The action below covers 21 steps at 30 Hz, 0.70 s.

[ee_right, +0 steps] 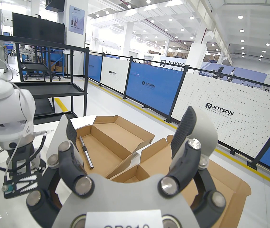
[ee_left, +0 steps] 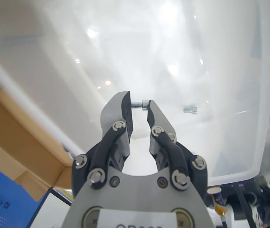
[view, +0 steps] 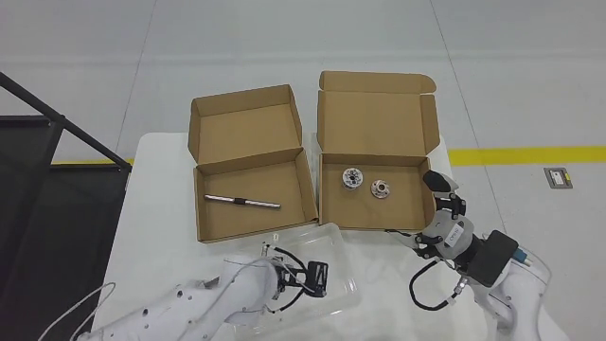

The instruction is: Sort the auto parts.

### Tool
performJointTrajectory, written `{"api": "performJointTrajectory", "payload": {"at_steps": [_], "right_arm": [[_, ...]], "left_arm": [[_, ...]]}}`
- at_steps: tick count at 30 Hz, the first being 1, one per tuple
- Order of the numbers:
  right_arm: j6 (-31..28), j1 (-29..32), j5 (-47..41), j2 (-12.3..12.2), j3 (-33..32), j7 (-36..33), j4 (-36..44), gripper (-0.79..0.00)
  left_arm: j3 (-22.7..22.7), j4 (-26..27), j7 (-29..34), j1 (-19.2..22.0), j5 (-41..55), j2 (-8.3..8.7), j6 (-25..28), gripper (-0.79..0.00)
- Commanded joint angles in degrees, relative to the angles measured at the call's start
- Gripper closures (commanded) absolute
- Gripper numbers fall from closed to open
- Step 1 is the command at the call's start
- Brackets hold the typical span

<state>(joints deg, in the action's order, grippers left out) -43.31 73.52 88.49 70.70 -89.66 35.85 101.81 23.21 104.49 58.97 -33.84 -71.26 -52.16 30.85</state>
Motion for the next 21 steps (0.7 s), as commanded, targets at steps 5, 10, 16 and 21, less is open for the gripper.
{"api": "performJointTrajectory", "payload": {"at_steps": [5, 10, 16, 21], "right_arm": [[0.0, 0.0, 0.0, 0.0, 0.0, 0.0, 0.0, -0.785], [0.0, 0.0, 0.0, 0.0, 0.0, 0.0, 0.0, -0.785], [0.0, 0.0, 0.0, 0.0, 0.0, 0.0, 0.0, -0.785], [0.0, 0.0, 0.0, 0.0, 0.0, 0.0, 0.0, -0.785]], "left_arm": [[13.88, 9.27, -15.75, -11.11, -10.57, 6.6, -11.75, 0.0], [27.34, 11.51, -37.24, -24.09, -12.46, 11.66, -16.4, 0.0], [42.66, 7.11, -62.81, -37.94, -9.85, 15.64, -14.54, 0.0], [48.5, 8.14, -58.74, -42.93, -12.36, 16.63, -14.24, 0.0]]}}
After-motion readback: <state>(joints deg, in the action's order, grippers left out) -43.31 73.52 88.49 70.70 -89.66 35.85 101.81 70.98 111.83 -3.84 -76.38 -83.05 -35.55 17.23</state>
